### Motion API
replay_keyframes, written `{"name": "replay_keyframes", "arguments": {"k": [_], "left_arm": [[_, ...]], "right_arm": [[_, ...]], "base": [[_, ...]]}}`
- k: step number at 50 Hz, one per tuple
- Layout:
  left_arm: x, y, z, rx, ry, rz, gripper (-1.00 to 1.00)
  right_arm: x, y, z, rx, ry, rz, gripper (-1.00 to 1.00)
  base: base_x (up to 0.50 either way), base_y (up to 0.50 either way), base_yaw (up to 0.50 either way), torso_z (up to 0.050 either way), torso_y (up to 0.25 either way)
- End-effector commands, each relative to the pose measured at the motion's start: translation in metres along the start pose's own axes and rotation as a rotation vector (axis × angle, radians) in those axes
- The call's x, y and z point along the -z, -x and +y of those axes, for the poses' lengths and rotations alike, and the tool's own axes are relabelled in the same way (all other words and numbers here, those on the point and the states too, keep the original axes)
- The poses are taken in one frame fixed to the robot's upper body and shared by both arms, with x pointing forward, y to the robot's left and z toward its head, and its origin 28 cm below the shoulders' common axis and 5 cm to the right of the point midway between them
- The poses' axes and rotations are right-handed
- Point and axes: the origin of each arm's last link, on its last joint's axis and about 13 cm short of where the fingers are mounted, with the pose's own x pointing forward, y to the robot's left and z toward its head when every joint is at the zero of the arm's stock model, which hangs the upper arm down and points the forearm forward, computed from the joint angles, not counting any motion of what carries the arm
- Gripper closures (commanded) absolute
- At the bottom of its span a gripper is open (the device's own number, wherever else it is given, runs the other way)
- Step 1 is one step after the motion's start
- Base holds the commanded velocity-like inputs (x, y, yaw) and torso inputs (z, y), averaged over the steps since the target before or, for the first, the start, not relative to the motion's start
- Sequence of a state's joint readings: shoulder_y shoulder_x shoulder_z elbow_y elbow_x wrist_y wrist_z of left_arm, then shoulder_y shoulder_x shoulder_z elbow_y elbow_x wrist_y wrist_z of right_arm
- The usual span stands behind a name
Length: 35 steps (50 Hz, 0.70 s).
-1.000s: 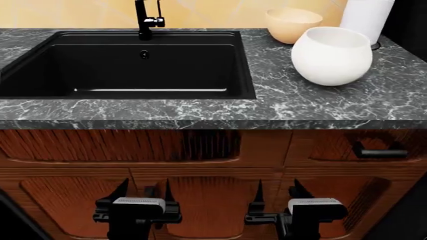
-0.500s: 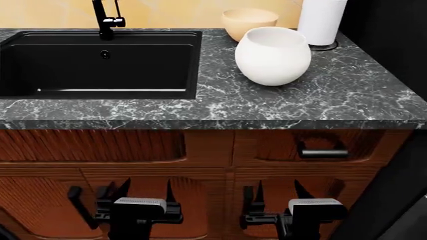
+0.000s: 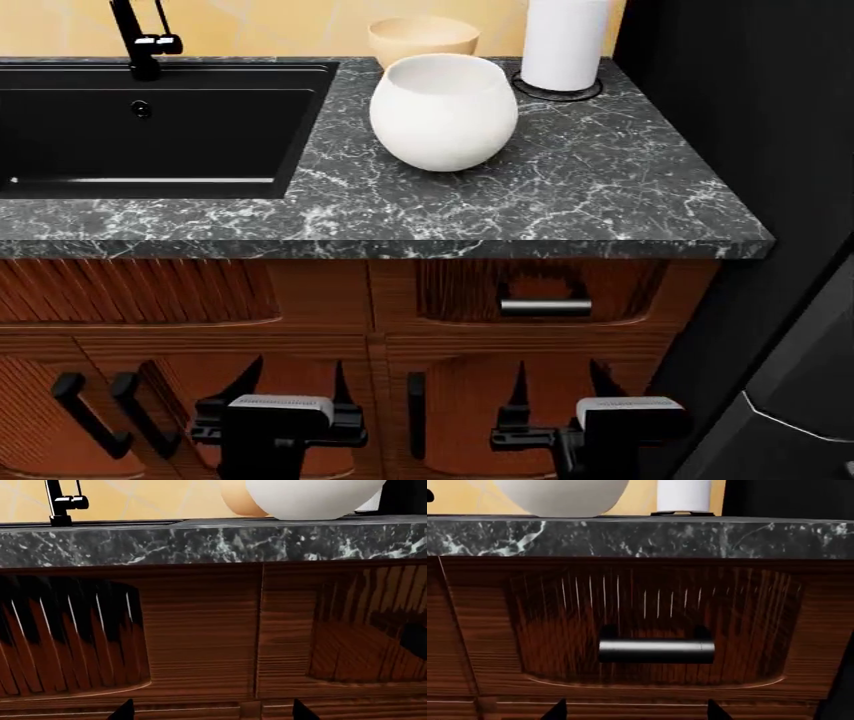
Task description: Stack the bowls in the sink.
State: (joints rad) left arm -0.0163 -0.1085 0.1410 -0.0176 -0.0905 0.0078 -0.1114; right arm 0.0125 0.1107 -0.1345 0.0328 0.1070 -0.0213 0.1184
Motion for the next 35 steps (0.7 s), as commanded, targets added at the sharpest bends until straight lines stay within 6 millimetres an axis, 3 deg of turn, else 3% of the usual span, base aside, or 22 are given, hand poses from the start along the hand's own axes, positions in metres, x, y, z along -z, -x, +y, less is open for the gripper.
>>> {"name": "replay_keyframes", "arguments": {"k": [1,21,24,28,35], "left_arm": [[0.000,0.000,0.001,-0.004,0.000,0.001,-1.00],[-0.001,0.000,0.001,-0.005,0.003,0.001,-1.00],[-0.006,0.000,0.001,-0.008,0.026,-0.005,-1.00],[-0.035,0.004,0.002,0.005,0.013,-0.033,-1.00],[-0.147,0.028,0.015,0.021,-0.031,-0.146,-1.00]], "right_arm": [[0.001,0.000,0.001,-0.003,0.009,0.002,-1.00],[0.000,0.001,0.003,-0.012,0.033,-0.001,-1.00],[-0.012,0.000,0.003,0.011,0.027,-0.014,-1.00],[-0.058,0.002,0.004,-0.012,0.037,-0.091,-1.00],[-0.152,0.023,-0.006,-0.018,0.150,-0.243,-1.00]], "base": [[0.00,0.00,0.00,0.000,0.000],[0.00,0.00,0.00,0.000,0.000],[0.00,0.00,0.00,0.000,0.000],[0.00,0.00,0.00,0.000,0.000],[0.00,0.00,0.00,0.000,0.000]]}}
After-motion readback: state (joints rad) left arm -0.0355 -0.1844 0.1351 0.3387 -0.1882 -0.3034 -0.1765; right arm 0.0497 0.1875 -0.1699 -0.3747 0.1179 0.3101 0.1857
